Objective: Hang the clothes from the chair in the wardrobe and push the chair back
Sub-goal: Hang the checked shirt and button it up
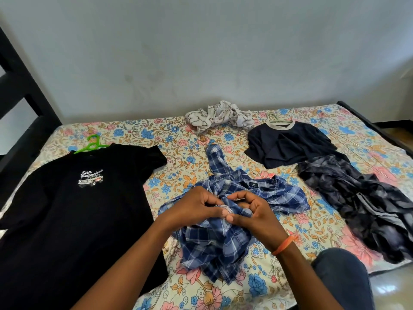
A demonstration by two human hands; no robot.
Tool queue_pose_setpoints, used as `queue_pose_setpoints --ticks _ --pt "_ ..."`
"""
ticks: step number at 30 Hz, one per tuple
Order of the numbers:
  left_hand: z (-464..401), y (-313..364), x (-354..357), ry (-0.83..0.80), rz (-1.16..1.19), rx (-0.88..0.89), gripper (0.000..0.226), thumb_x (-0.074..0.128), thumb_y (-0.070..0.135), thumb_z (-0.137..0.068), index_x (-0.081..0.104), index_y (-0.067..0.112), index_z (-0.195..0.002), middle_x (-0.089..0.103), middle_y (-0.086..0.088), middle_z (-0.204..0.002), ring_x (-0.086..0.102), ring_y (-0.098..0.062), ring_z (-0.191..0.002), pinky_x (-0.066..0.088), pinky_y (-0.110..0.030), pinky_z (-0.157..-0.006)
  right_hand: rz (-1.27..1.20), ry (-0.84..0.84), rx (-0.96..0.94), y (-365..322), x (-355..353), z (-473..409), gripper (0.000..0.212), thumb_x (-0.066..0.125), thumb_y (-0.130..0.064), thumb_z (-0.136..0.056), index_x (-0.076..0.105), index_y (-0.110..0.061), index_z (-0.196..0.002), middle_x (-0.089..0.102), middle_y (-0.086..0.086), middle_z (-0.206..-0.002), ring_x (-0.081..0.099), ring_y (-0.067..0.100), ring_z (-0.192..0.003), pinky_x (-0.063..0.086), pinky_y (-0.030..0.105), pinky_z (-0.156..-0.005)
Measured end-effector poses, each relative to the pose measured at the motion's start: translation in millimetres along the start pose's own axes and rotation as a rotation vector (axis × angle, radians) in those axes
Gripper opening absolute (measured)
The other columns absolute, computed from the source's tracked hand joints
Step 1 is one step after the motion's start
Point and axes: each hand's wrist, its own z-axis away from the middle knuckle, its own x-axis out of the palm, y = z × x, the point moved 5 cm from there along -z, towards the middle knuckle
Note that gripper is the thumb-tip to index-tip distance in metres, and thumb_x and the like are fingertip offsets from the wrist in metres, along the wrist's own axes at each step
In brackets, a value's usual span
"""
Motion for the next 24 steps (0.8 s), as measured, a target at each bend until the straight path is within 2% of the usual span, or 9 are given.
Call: queue_pose_setpoints --ticks 2,7,9,11,14,16,18,20,24 --pt "0.5 -5.4 0.9 -0.020 0.093 -0.058 0.021 0.073 0.035 -0.088 0.079 0.015 -0.089 0.063 -0.028 -0.069 0.041 -0.023 -0.054 0.028 -0.028 -0.050 0.081 -0.008 -0.029 -0.8 -0.2 -1.9 0.044 0.083 -0.001 -0.073 0.062 -0.010 -0.111 0.072 0.011 -0.104 0.069 0.032 -0.096 0.059 0.044 -0.084" --pt "1.8 -14.9 10.1 0.007 0.106 -0.207 0.028 0.066 0.027 -0.095 0.071 0.000 -0.090 0.047 0.000 -0.056 0.034 -0.014 -0.051 0.027 -0.023 -0.050 0.105 0.032 -0.065 5.8 1.0 -4.4 0.042 0.083 -0.002 -0.075 0.061 -0.010 -0.109 0.071 0.015 -0.098 0.070 0.034 -0.092 0.059 0.048 -0.081" --pt "2.1 -21.4 12.8 0.012 0.125 -0.289 0.034 0.063 0.029 -0.096 0.066 -0.005 -0.094 0.045 -0.003 -0.062 0.036 -0.018 -0.057 0.032 -0.026 -0.055 0.108 0.049 -0.082 7.6 2.2 -4.2 0.040 0.082 0.000 -0.075 0.060 -0.010 -0.107 0.071 0.016 -0.092 0.071 0.032 -0.084 0.060 0.042 -0.077" --pt "2.6 -24.4 13.0 0.046 0.111 -0.323 0.031 0.064 0.029 -0.095 0.067 -0.002 -0.094 0.049 -0.008 -0.067 0.040 -0.019 -0.062 0.034 -0.030 -0.059 0.152 0.060 -0.105 8.4 4.2 -4.4 0.038 0.081 0.001 -0.076 0.060 -0.010 -0.105 0.071 0.015 -0.088 0.070 0.032 -0.080 0.060 0.039 -0.073" --pt "2.2 -21.8 10.5 0.182 -0.009 -0.266 0.019 0.072 0.028 -0.089 0.075 0.010 -0.084 0.064 -0.013 -0.067 0.048 -0.016 -0.059 0.037 -0.029 -0.059 0.224 0.079 -0.129 9.3 3.1 -5.9 0.037 0.083 -0.001 -0.074 0.061 -0.014 -0.102 0.072 0.009 -0.086 0.071 0.027 -0.077 0.060 0.040 -0.070" --pt "3.1 -14.8 11.4 0.237 -0.117 -0.211 0.019 0.071 0.029 -0.090 0.075 0.012 -0.081 0.062 -0.007 -0.060 0.043 -0.010 -0.050 0.033 -0.021 -0.051 0.195 0.093 -0.124 9.2 1.6 -6.1 0.036 0.082 0.002 -0.074 0.060 -0.011 -0.101 0.070 0.002 -0.074 0.067 0.017 -0.067 0.057 0.032 -0.062" --pt "2.6 -10.3 14.1 0.236 -0.204 -0.172 0.025 0.067 0.029 -0.093 0.072 0.009 -0.079 0.055 -0.004 -0.057 0.038 -0.009 -0.048 0.029 -0.020 -0.048 0.173 0.107 -0.120 10.9 0.9 -5.6 0.036 0.082 0.004 -0.074 0.059 -0.007 -0.099 0.067 -0.004 -0.067 0.063 0.008 -0.061 0.052 0.023 -0.059" --pt "2.1 -8.5 16.1 0.215 -0.255 -0.163 0.028 0.062 0.028 -0.096 0.068 0.006 -0.079 0.053 -0.004 -0.059 0.039 -0.011 -0.050 0.029 -0.022 -0.050 0.177 0.115 -0.120 13.2 1.9 -4.7 0.036 0.082 0.003 -0.073 0.059 -0.007 -0.098 0.065 -0.008 -0.065 0.060 0.003 -0.059 0.051 0.021 -0.059" --pt "-0.9 -10.6 19.5 0.192 -0.337 -0.182 0.032 0.054 0.027 -0.101 0.060 0.005 -0.078 0.049 -0.003 -0.064 0.040 -0.015 -0.057 0.033 -0.032 -0.057 0.307 0.153 -0.164 12.3 4.6 -5.6 0.037 0.086 -0.007 -0.071 0.059 -0.019 -0.093 0.065 -0.010 -0.072 0.060 0.002 -0.064 0.047 0.016 -0.059"
